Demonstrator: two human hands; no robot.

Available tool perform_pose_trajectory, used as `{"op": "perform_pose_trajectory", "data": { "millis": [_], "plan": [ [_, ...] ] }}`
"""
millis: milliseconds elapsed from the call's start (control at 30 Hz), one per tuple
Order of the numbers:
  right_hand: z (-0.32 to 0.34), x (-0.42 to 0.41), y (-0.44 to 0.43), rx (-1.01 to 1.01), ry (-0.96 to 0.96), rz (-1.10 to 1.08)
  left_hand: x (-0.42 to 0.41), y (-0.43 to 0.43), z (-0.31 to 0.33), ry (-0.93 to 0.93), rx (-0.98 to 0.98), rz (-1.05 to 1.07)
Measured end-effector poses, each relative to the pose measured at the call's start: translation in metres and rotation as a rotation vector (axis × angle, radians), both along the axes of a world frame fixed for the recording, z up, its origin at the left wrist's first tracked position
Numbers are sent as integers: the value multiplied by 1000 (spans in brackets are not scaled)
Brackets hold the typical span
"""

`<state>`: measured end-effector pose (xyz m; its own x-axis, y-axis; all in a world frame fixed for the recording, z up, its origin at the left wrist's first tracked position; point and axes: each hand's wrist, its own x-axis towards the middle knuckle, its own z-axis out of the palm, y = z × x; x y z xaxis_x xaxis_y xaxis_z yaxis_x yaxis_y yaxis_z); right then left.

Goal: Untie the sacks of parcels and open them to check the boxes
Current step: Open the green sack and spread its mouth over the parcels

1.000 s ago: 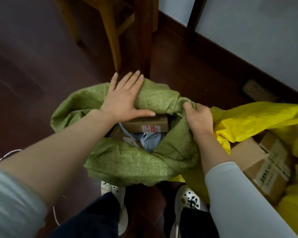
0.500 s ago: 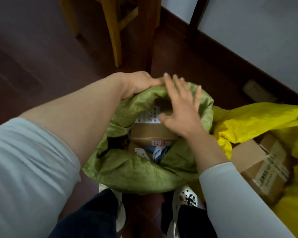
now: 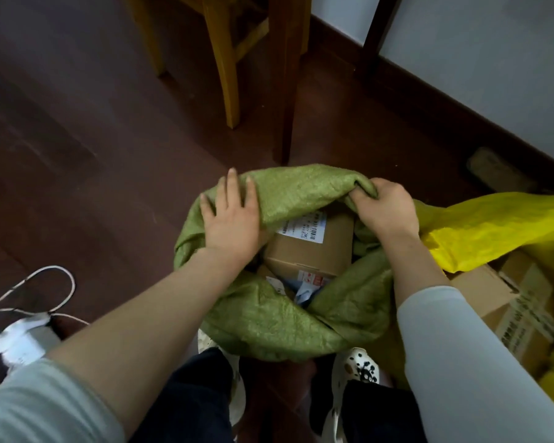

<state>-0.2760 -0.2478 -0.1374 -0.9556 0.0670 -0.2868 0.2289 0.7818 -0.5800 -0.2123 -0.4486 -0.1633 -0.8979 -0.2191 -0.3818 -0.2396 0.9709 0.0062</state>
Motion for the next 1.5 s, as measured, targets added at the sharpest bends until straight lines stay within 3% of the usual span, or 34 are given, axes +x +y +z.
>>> {"op": "perform_pose_trajectory", "data": {
  "millis": [33,133,233,333,400,500,600,733,833,900,1000,1100,1167,1233,1300,1333,1400,1433,1500],
  "plan": [
    [0,0,1,-1,-7,-21,-1,-6,-2,-16,101,82],
    [3,-1,1,-42,-40,-136,-17,-21,2,9,653,453],
    [5,-5,1,-136,-44,-264,-39,-43,25,-17,1007,742],
    [10,-10,-5,-224,-41,-333,-50,-67,34,-183,1344,842],
    [6,-11,-11,-190,9,-268,-48,-69,31,-283,1494,865],
    [-2,-5,-15,117,47,-10,-45,-71,15,-94,1438,1153],
    [1,10,-26,282,102,224,-36,-76,-4,88,1136,1342],
    [6,37,-43,281,58,490,-27,-75,-4,360,675,1104],
    [19,59,-53,67,-232,570,-8,-61,15,428,390,951],
    [25,73,-59,94,-402,667,10,-44,25,416,288,942],
    [20,95,-67,220,-478,776,42,-11,34,123,426,1137],
    [17,112,-76,99,-425,813,72,9,24,-88,697,1357],
    [21,120,-76,-47,-508,814,86,19,16,50,991,1436],
    [28,119,-71,-155,-610,758,92,16,19,254,1115,1636],
    [30,113,-66,-280,-572,517,89,2,25,450,1356,1825],
    [29,108,-63,-322,-467,359,87,-7,28,507,1509,1864],
    [25,92,-58,-193,-146,163,84,-22,31,520,1610,1898],
    [23,84,-54,-46,-3,129,82,-29,27,505,1558,1920],
    [17,68,-46,176,99,93,78,-36,21,429,1421,1901]
  ]
}}
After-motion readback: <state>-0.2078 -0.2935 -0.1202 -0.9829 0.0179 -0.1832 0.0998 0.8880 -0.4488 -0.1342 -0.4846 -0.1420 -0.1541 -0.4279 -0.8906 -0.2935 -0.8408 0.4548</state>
